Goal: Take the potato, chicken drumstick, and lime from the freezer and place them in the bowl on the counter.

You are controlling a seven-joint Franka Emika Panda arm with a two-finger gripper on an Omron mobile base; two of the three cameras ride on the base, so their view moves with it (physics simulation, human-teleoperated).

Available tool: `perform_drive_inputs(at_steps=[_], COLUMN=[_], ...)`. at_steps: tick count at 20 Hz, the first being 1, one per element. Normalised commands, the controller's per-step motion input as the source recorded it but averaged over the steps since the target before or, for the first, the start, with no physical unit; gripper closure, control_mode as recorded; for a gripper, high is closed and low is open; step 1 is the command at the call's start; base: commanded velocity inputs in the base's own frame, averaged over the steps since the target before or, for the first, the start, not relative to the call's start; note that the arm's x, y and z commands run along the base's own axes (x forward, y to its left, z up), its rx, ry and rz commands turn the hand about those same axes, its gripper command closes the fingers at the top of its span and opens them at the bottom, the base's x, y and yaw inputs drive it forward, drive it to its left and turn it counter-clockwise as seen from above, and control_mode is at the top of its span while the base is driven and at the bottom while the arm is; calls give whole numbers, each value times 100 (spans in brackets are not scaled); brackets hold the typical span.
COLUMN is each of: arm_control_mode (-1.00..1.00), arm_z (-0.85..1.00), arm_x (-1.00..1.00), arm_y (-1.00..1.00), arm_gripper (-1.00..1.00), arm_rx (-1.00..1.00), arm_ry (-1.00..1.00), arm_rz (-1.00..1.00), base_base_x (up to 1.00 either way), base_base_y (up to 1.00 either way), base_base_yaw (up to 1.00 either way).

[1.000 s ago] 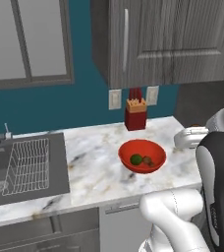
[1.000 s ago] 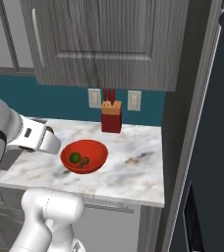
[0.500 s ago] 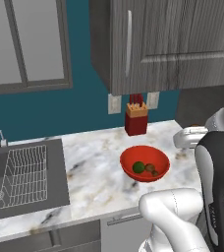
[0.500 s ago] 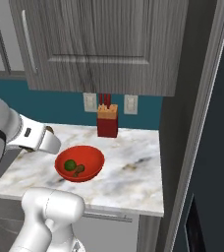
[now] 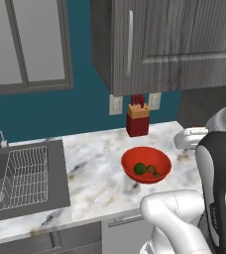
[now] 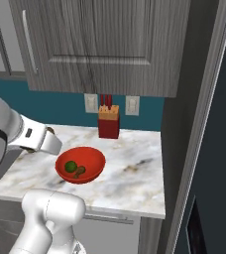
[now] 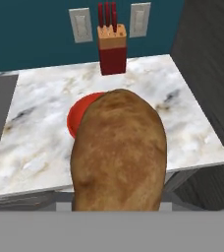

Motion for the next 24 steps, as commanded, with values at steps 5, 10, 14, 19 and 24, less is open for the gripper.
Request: perform_drive_inputs(at_steps=[5,10,14,19,24], arm_control_mode=[-100,-100,-100,-100,-100], arm_z=[-29,-50,-79,-76,-61], arm_x=[87,91,56,41,44], arm_y=[13,7,0,-1,-2], arm_gripper=[100,100,100,100,100], arm_rx=[0,0,0,0,0], arm_ry=[12,15,13,9,7], arm_rz=[1,2,5,5,6], base_base_x=[0,0,0,0,0], base_base_y=[0,0,0,0,0], base_base_yaw=[0,0,0,0,0])
